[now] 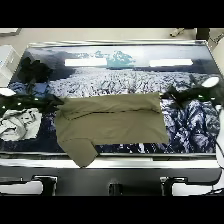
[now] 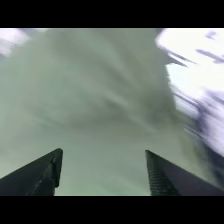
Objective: Fold the clothes and pants, and hang the long-sleeved shirts on hangers.
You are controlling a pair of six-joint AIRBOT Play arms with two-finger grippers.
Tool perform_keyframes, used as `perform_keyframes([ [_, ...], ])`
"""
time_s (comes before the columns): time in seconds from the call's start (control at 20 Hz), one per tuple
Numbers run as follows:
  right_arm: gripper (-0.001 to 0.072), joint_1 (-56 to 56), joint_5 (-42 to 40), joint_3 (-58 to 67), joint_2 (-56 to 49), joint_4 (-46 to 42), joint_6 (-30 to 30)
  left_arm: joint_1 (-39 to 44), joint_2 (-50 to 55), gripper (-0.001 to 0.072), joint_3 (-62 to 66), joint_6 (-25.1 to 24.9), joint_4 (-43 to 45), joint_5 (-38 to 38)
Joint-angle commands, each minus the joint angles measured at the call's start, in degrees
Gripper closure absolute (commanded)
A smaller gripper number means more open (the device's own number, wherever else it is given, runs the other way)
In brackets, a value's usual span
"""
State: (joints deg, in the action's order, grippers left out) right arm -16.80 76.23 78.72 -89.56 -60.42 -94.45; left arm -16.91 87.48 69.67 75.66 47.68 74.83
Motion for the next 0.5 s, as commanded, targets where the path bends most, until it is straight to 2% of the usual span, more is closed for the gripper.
perform_keyframes([
  [0.0, 0.014, -6.8, 17.2, -3.1, 3.1, -15.9, 3.1, -6.1, -2.1, 0.0121, -1.8, 2.4, 16.5, 11.5],
  [0.05, 0.014, -7.9, 16.6, -6.4, 4.8, -18.1, 3.1, -7.5, -3.8, 0.0122, -5.7, 2.3, 18.8, 10.7],
  [0.15, 0.0144, -8.7, 11.7, -13.9, 8.7, -18.0, 3.1, -9.4, -6.5, 0.0127, -15.3, 0.8, 17.9, 8.0],
  [0.25, 0.0146, -8.7, 7.9, -19.7, 11.0, -16.1, 3.1, -9.7, -7.5, 0.0128, -24.0, -2.6, 14.2, 4.9],
  [0.45, 0.0145, -8.7, 7.7, -22.6, 11.5, -14.9, 3.5, -9.6, -7.4, 0.0128, -33.2, -7.1, 4.9, -2.3],
])
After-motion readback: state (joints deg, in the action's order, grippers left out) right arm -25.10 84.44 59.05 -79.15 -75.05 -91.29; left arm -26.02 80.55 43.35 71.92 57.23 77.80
